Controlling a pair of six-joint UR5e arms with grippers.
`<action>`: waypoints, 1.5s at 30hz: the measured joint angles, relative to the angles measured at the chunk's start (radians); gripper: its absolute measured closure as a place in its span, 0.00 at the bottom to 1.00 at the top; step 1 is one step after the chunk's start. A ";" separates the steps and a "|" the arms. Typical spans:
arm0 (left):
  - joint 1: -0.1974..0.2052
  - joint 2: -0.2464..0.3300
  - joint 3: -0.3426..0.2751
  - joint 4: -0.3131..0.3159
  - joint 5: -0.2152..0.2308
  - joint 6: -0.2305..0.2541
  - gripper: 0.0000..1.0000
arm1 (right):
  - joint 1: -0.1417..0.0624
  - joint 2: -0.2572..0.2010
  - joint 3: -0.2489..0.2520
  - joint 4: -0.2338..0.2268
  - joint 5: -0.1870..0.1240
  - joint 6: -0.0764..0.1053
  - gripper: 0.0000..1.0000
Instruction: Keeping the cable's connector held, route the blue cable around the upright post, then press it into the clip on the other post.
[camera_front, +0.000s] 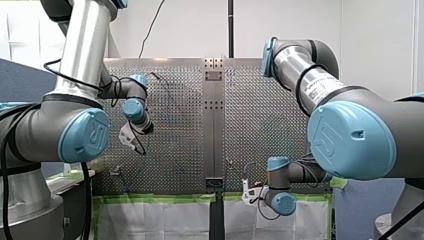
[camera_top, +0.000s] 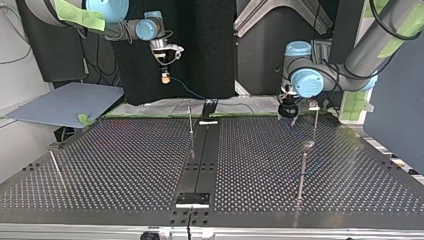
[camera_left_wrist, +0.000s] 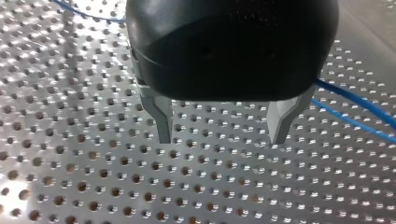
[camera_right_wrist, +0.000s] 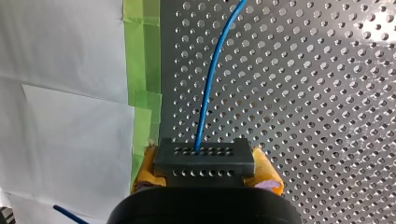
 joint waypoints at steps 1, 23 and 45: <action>-0.002 0.000 -0.004 0.000 0.000 0.001 0.01 | 0.000 0.000 0.000 0.000 0.000 0.000 1.00; -0.023 0.137 -0.056 -0.037 -0.002 -0.015 0.01 | 0.000 0.000 0.000 -0.003 0.000 0.000 1.00; -0.023 0.239 -0.135 -0.066 -0.039 -0.007 0.01 | -0.005 0.000 -0.006 -0.004 -0.003 0.005 1.00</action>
